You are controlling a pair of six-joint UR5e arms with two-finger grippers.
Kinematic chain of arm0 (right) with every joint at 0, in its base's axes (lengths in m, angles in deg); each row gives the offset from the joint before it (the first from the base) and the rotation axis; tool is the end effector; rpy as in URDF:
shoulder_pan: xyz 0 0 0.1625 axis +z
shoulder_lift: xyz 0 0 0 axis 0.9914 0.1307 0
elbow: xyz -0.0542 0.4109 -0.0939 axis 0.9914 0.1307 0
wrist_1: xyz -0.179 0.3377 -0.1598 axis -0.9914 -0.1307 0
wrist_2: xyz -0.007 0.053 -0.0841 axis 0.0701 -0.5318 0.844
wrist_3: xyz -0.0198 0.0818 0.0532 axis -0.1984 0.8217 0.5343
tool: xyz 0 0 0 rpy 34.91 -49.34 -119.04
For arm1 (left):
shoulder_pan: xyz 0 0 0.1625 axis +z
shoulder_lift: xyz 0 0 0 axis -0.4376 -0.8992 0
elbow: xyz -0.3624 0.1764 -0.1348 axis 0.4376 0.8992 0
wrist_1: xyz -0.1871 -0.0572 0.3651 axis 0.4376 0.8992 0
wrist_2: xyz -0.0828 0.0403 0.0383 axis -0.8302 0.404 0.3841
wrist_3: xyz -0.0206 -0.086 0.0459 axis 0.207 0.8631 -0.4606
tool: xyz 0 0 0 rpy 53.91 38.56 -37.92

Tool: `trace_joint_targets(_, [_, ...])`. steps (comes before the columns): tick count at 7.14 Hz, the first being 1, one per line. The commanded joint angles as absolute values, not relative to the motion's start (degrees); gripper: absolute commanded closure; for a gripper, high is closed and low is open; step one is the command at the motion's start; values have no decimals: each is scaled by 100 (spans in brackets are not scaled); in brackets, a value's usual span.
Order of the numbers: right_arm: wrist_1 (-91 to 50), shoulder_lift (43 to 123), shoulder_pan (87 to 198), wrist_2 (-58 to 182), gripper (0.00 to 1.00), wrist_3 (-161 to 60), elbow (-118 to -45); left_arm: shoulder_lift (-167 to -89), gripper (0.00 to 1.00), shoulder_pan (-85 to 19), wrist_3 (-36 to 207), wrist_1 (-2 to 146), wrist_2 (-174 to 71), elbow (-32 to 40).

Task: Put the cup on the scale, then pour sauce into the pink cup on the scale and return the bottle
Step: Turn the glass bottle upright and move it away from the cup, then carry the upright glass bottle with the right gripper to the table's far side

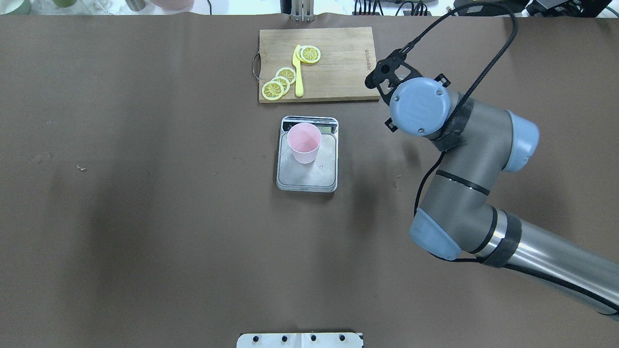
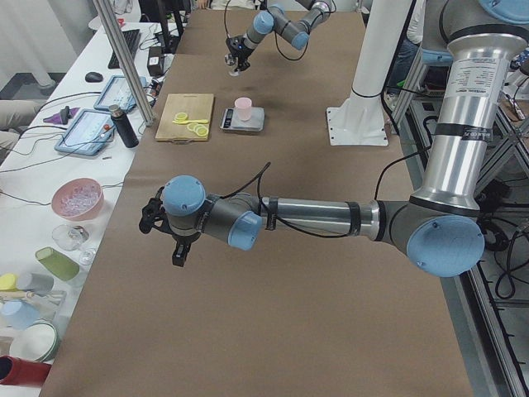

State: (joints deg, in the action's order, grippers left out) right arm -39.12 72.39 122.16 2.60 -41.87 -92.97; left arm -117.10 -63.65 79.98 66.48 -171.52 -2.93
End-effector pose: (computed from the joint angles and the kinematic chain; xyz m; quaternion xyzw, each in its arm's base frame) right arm -0.3940 -0.5175 0.2675 0.3023 -0.1539 -0.1826 0.9228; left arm -0.0512 -0.5718 0.5814 0.1460 0.4397 0.0217 0.8860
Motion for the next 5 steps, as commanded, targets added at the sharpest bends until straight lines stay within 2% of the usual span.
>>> trace_joint_targets(1, [-3216, 7698, 12827, -660, 100, -3626, -9629, -11710, 3, -6413, 7991, 6656, -17151, -173])
trace_joint_targets(5, [-1098, 9156, 13881, -1953, 100, -3438, -9359, -11684, 3, -6519, 7929, 6849, -17125, -155])
